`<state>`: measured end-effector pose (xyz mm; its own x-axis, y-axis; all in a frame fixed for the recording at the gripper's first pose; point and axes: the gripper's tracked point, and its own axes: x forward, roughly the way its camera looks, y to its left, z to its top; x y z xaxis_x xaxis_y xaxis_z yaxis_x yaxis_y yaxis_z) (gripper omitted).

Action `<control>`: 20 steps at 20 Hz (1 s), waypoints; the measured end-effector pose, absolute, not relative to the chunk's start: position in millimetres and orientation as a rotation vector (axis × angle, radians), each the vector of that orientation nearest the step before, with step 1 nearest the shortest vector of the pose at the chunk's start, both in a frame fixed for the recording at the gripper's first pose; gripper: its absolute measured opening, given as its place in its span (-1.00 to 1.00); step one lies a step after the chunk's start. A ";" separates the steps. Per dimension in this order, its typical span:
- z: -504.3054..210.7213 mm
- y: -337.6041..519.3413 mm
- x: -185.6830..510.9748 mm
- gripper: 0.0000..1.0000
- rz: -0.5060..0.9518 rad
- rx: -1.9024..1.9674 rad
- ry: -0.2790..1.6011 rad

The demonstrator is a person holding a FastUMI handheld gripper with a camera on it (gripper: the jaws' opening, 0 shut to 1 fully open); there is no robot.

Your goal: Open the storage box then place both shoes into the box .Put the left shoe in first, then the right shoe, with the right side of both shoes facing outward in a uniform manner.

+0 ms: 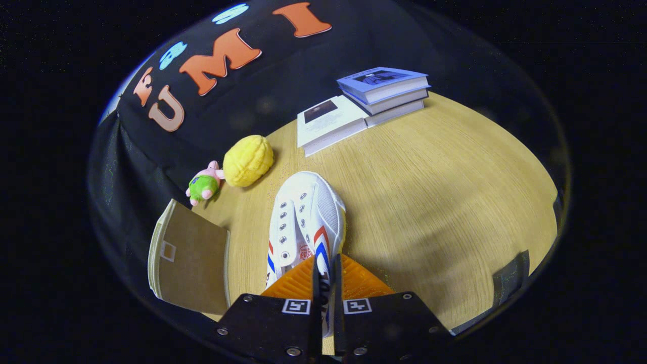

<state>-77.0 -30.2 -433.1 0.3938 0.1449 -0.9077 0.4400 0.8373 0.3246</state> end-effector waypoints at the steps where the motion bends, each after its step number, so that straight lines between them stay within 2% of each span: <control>1: -424.1 -22.2 -70.3 -0.81 -0.184 0.580 1.161; 14: -300.8 139.7 -2.6 -0.82 0.144 0.586 1.007; 20: -289.4 212.7 20.4 -0.82 0.266 0.564 0.992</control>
<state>20.4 212.7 -289.4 0.5300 0.4584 -0.7134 0.0398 0.8270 0.5609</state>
